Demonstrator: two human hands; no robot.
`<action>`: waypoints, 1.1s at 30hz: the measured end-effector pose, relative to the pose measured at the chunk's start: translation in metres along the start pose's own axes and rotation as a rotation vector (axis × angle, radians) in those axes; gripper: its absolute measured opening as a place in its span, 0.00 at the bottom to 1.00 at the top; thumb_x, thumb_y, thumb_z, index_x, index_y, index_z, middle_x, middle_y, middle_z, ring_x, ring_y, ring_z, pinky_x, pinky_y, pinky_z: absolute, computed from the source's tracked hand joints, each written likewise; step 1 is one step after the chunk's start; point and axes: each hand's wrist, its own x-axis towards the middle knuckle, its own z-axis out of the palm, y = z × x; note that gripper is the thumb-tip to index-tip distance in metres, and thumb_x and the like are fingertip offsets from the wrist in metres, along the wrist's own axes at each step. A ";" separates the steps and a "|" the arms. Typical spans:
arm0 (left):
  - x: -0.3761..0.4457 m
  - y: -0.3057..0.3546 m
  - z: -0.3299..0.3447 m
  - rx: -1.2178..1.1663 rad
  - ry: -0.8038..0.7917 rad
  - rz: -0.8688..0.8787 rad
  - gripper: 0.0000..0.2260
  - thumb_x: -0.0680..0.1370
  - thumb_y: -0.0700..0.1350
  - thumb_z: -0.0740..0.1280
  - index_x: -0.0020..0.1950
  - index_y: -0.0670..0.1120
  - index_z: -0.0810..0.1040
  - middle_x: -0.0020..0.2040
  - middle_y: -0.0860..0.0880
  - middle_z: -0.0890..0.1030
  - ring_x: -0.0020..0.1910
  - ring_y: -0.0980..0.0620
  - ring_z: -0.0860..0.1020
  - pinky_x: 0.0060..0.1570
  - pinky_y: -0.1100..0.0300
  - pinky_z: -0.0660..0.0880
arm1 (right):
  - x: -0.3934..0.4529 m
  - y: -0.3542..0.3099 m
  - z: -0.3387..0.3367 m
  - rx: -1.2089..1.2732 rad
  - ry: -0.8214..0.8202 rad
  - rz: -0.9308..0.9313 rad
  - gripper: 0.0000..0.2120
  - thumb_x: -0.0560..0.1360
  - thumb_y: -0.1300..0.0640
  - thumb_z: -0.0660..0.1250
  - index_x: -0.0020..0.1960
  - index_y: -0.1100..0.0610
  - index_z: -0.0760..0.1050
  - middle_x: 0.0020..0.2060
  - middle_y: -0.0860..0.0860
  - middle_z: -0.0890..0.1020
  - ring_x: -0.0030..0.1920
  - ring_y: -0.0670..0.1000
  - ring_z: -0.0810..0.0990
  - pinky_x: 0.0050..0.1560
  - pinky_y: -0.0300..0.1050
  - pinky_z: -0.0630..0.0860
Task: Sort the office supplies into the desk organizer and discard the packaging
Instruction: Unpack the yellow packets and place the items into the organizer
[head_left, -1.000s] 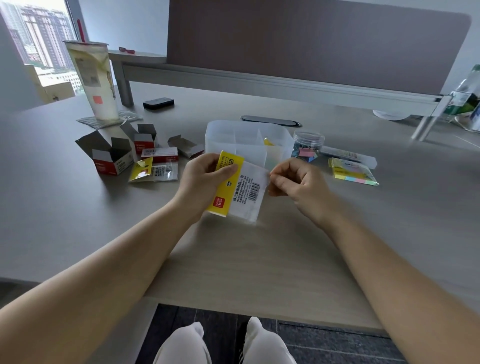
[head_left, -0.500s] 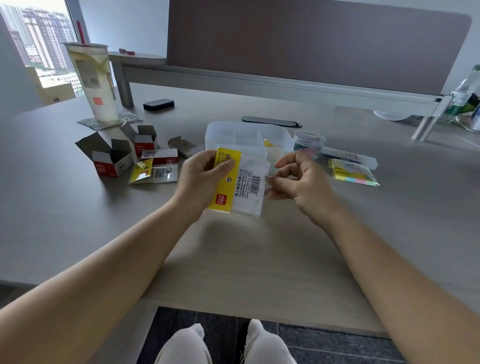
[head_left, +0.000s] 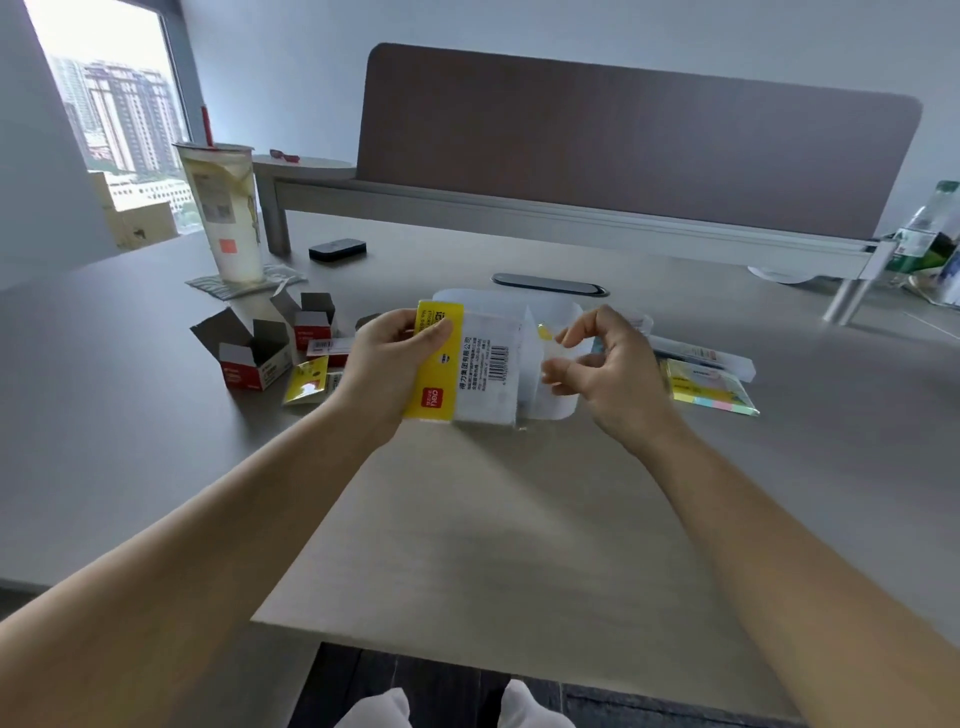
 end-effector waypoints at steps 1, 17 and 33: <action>0.001 0.003 -0.002 -0.032 0.002 -0.003 0.04 0.76 0.42 0.62 0.47 0.46 0.76 0.42 0.49 0.80 0.39 0.52 0.80 0.35 0.56 0.80 | 0.003 -0.002 0.001 -0.048 0.011 -0.031 0.14 0.70 0.68 0.66 0.35 0.51 0.67 0.42 0.54 0.75 0.35 0.53 0.78 0.42 0.49 0.78; 0.046 0.039 -0.011 -0.032 0.002 0.073 0.11 0.76 0.41 0.62 0.57 0.38 0.72 0.50 0.42 0.80 0.49 0.42 0.79 0.51 0.44 0.77 | 0.075 -0.032 0.023 0.257 -0.147 0.119 0.04 0.71 0.57 0.67 0.37 0.54 0.76 0.37 0.49 0.79 0.42 0.47 0.77 0.48 0.42 0.72; 0.108 0.030 -0.005 -0.044 0.160 0.092 0.06 0.77 0.44 0.62 0.40 0.48 0.73 0.42 0.49 0.78 0.41 0.50 0.78 0.44 0.52 0.77 | 0.135 -0.008 0.021 0.490 -0.060 0.288 0.03 0.72 0.60 0.66 0.40 0.58 0.74 0.44 0.56 0.79 0.47 0.55 0.77 0.40 0.38 0.77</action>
